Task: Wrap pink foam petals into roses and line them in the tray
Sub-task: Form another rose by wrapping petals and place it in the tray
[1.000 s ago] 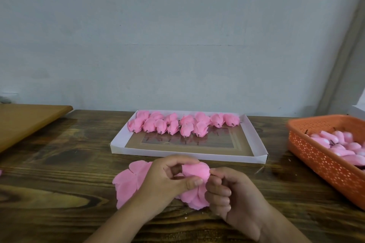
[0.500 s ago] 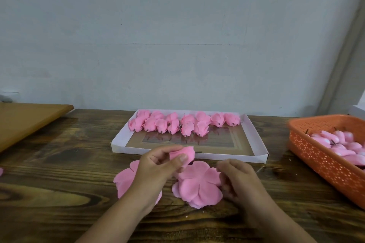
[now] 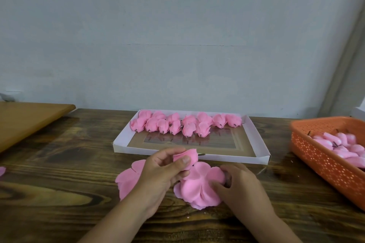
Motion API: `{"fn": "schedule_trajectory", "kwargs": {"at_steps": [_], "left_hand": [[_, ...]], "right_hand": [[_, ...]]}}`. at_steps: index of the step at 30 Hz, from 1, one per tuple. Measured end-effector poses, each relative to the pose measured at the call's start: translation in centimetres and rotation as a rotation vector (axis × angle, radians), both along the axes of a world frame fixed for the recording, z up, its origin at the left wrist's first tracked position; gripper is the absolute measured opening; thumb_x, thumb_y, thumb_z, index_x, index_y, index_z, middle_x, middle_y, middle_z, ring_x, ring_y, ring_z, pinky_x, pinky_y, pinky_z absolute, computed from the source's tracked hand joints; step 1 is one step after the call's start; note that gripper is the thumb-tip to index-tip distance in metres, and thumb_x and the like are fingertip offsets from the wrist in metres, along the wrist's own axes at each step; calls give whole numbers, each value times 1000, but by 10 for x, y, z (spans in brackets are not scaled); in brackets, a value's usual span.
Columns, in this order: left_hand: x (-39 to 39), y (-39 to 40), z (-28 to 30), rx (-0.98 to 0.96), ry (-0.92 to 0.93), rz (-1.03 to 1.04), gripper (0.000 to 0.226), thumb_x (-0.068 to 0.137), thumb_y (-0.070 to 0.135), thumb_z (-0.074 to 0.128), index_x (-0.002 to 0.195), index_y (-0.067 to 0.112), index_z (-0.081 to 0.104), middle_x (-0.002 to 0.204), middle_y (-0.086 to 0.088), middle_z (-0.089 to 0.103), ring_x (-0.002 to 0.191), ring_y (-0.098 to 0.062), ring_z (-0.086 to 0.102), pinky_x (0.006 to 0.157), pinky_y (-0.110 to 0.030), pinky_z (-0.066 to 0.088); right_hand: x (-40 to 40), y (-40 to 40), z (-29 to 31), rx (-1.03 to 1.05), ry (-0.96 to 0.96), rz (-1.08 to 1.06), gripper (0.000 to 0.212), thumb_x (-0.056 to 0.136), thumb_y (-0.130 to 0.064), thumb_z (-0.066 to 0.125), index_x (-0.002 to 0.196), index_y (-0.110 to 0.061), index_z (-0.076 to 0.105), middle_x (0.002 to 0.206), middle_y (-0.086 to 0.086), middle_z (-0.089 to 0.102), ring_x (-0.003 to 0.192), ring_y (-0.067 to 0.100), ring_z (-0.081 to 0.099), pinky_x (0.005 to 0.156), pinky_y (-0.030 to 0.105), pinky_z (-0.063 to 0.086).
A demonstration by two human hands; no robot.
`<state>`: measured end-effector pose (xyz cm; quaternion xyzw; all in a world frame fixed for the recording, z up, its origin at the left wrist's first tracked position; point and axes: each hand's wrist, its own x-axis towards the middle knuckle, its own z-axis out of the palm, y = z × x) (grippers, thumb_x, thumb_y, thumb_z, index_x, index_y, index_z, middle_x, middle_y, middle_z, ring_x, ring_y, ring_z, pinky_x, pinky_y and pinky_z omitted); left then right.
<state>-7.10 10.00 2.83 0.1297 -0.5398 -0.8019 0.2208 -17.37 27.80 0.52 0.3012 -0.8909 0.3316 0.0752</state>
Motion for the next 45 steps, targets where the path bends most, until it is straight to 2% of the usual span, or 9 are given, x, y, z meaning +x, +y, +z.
{"fn": "schedule_trajectory", "kwargs": {"at_steps": [3,13,17,23,28,31,35,39,45], "left_hand": [[0,0,0,4,-4,-1,39,51,25,89,89,20,82,89,-7,77,73,-19,73,65,-24,60],[1,2,1,-16,-30,-34,38,53,23,87,90,17,82,95,-12,77,71,-19,73,64,-24,60],[1,3,1,-34,-40,-51,35,57,21,86,91,16,81,96,-10,77,75,-19,74,65,-24,60],[1,4,1,-47,-44,-76,37,57,21,86,93,15,81,93,-8,77,78,-17,74,66,-24,59],[1,4,0,-33,-32,-75,36,57,21,86,91,14,81,89,-6,76,75,-15,73,65,-24,60],[1,4,0,-40,-30,-80,38,56,23,87,92,14,81,89,-5,76,76,-15,74,65,-24,59],[1,3,0,-41,-31,-81,39,55,25,88,93,16,82,91,-5,76,79,-15,74,67,-23,59],[1,3,0,-34,-30,-76,39,55,26,88,92,17,82,93,-5,77,80,-16,74,67,-23,59],[1,4,0,-25,-35,-76,39,54,24,88,92,15,81,91,-6,76,77,-15,73,65,-23,59]], "right_hand": [[2,0,3,36,30,-5,26,81,-45,65,102,-30,66,99,-15,58,87,6,55,71,25,50],[5,-1,4,109,77,-10,26,85,-47,61,105,-30,63,103,-13,57,94,8,51,72,27,46],[5,-1,5,78,100,-17,21,89,-36,62,109,-31,67,104,-14,62,93,7,53,70,26,46],[4,-1,7,3,79,-32,3,84,-26,71,84,-25,69,85,-14,59,78,6,54,65,27,50],[1,-1,3,-18,49,-52,16,90,-36,63,80,-26,69,78,-15,59,72,6,54,59,21,40],[-1,-1,3,18,49,-51,23,95,-33,56,80,-22,70,76,-11,59,72,8,54,57,18,36],[2,0,5,-27,36,14,15,91,-23,59,92,-31,71,82,-10,66,75,11,58,63,26,46],[4,1,8,22,63,-23,30,87,-23,61,113,-38,64,84,-12,66,73,9,60,60,25,44],[5,2,8,55,66,-37,5,87,-25,59,84,-27,64,73,-8,65,69,12,58,62,32,52]]}}
